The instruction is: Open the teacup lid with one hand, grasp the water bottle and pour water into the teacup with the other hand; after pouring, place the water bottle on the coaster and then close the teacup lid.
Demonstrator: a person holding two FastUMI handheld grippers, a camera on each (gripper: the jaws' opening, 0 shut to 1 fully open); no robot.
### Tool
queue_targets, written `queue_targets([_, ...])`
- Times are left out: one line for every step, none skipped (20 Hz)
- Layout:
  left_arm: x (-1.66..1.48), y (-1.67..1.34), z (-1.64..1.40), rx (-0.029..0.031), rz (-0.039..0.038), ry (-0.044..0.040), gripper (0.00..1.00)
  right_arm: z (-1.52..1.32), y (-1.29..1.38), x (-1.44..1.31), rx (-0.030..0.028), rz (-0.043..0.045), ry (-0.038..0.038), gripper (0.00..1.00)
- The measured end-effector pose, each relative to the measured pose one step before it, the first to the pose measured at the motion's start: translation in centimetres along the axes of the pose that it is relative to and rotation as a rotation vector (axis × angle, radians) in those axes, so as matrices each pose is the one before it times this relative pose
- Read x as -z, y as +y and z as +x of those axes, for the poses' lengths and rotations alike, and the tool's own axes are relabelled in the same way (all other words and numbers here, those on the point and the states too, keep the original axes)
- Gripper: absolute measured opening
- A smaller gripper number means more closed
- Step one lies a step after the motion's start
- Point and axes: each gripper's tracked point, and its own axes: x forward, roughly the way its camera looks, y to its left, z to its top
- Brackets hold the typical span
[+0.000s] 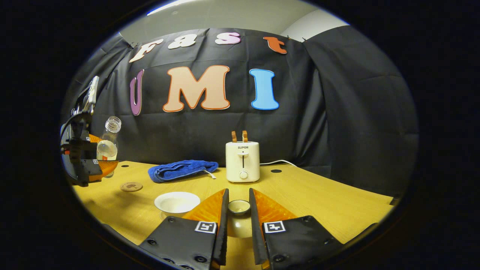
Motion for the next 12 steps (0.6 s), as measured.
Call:
queue_targets([-0.323,-0.332,0.258,0.01407,0.05068,0.00088,0.67,0.032,-0.554,-0.077,0.0109,-0.00069,-0.00139,0.31])
queue_targets([-0.359,-0.589,0.479,0.01311,0.05563,-0.00282,0.68,0.046,-0.654,-0.103,0.01415,-0.00022,-0.001,0.31])
queue_targets([-0.352,-0.467,0.433,0.00301,0.05562,-0.0094,0.67,0.019,-0.667,0.073,0.01266,-0.00061,-0.00108,0.31])
queue_targets([-0.542,-0.437,0.434,0.00637,0.06038,-0.01887,0.67,0.039,-0.436,-0.045,0.01092,0.00019,0.00005,0.32])
queue_targets([-0.265,-0.683,0.254,0.00859,0.05996,-0.0046,0.67,0.034,-0.404,0.036,0.00712,-0.00042,-0.00061,0.31])
queue_targets([-0.241,-0.56,-0.136,0.00505,0.05237,-0.00869,0.67,0.066,-0.257,-0.071,0.00511,-0.00002,-0.00053,0.31])
queue_targets([-0.435,-0.647,0.223,0.0068,0.04225,-0.0117,0.66,-0.06,-0.216,0.018,0.00419,-0.00031,0.00048,0.31])
queue_targets([-0.085,-0.541,0.371,0.0115,0.03188,0.00251,0.67,-0.045,-0.131,-0.058,0.00225,-0.00052,-0.00134,0.31])
queue_targets([-0.176,-0.657,0.348,0.01541,0.02716,0.00073,0.67,0.0,0.021,-0.006,0.00036,-0.00017,0.00021,0.31])
queue_targets([-0.032,-0.393,0.42,0.01593,0.0276,0.00781,0.67,0.004,0.012,-0.044,-0.00028,-0.00035,0.00076,0.31])
queue_targets([-0.148,-0.263,0.267,0.00921,0.03303,0.00622,0.66,-0.01,0.007,0.073,-0.00004,0.0002,-0.00054,0.31])
queue_targets([-0.184,-0.023,0.184,0.00832,0.03659,0.00308,0.67,0.018,-0.002,-0.003,0.00003,-0.00005,0.00076,0.31])
